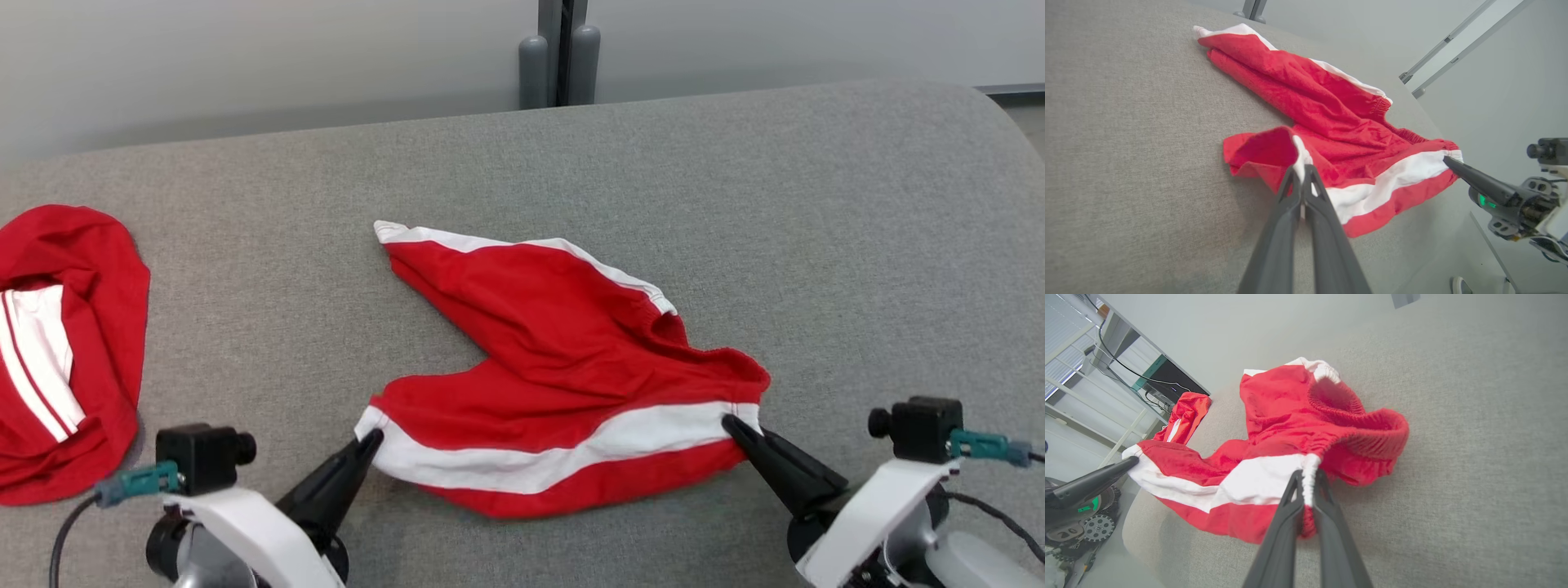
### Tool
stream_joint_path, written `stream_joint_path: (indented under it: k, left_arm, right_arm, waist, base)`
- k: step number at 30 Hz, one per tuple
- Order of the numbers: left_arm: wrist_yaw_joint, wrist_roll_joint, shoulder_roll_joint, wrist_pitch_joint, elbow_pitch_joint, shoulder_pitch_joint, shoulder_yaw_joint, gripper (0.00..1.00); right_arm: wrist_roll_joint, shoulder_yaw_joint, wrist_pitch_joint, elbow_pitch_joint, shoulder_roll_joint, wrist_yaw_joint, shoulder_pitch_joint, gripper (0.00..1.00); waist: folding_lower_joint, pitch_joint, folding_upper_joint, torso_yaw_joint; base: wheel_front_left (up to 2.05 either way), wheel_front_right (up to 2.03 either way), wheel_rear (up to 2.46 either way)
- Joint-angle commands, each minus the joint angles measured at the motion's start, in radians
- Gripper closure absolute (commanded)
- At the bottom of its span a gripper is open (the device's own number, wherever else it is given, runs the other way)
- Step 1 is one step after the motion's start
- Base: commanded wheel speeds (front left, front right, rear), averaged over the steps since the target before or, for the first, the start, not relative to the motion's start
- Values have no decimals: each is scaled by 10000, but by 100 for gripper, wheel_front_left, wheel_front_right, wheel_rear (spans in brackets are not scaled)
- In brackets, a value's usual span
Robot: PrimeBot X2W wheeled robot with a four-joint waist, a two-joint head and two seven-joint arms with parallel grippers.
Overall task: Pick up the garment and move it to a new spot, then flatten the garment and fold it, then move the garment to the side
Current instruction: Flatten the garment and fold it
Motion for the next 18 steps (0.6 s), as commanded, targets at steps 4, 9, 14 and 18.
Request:
stream_joint_path:
  k: [4, 9, 14, 18]
  left_arm:
    - [-374, -186, 145, 404, 917, -1483, 108, 100]
    - [-705, -377, 159, 836, 1962, -3001, 202, 100]
    - [-979, -361, 164, 1364, 3551, -5168, 228, 100]
    - [-1153, -18, 123, 1595, 4832, -7052, 43, 100]
  right_arm:
    - [104, 86, 559, 166, 246, 3, -1032, 100]
    - [614, 351, 929, 241, 584, 4, -2171, 100]
    - [1154, 716, 1256, 649, 711, 4, -3882, 100]
    - [1643, 911, 1491, 1048, 699, 4, -5382, 100]
  waist:
    - [0, 344, 0, -110]
    - [0, 810, 0, -199]
    - [0, 1648, 0, -237]
    - [0, 2526, 0, -195]
  base:
    - [0, 0, 0]
    - [0, 0, 0]
    - [0, 0, 0]
    - [0, 0, 0]
